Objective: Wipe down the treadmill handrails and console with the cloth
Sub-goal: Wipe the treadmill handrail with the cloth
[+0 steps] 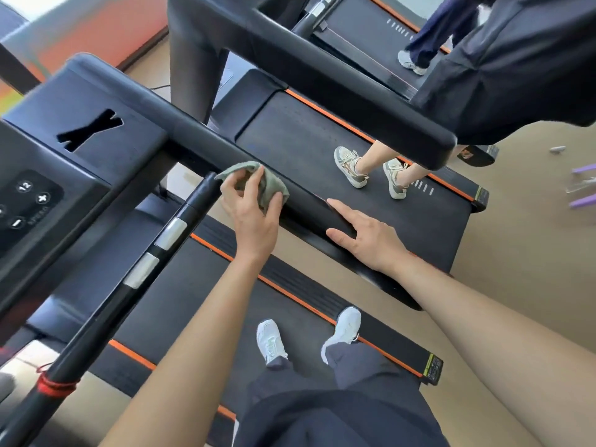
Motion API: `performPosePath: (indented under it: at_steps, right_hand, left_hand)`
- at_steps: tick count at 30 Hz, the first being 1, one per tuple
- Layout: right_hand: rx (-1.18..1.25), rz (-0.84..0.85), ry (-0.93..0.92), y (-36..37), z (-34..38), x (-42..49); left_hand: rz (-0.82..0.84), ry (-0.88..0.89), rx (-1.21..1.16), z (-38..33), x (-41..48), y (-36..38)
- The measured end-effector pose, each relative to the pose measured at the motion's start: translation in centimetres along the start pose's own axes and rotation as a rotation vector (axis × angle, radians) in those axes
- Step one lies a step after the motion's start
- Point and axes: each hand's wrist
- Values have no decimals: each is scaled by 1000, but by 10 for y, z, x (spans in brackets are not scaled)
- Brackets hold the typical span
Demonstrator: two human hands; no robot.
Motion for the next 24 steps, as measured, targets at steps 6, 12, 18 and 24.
performPosePath:
  at_steps: [6,12,18,24]
  right_hand:
    - [4,7,-1,1,-2,0]
    - [43,42,-6,0,-5,0]
    - [230,179,-84,-2,-24,1]
    - [282,261,-47,-3,-71,-26]
  left_hand:
    - [-33,-21,26,-9,-20,9]
    - [17,7,17,-11,-59,32]
    - [-61,-49,-17,-28,-94,57]
    - [-7,-111,-43,-47,-112,70]
Point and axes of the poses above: each hand's wrist, its own x-axis towards the middle knuckle, its own y-axis out of the palm, z = x × y, and after that the axes turned 5 degrees about -x, right-handed
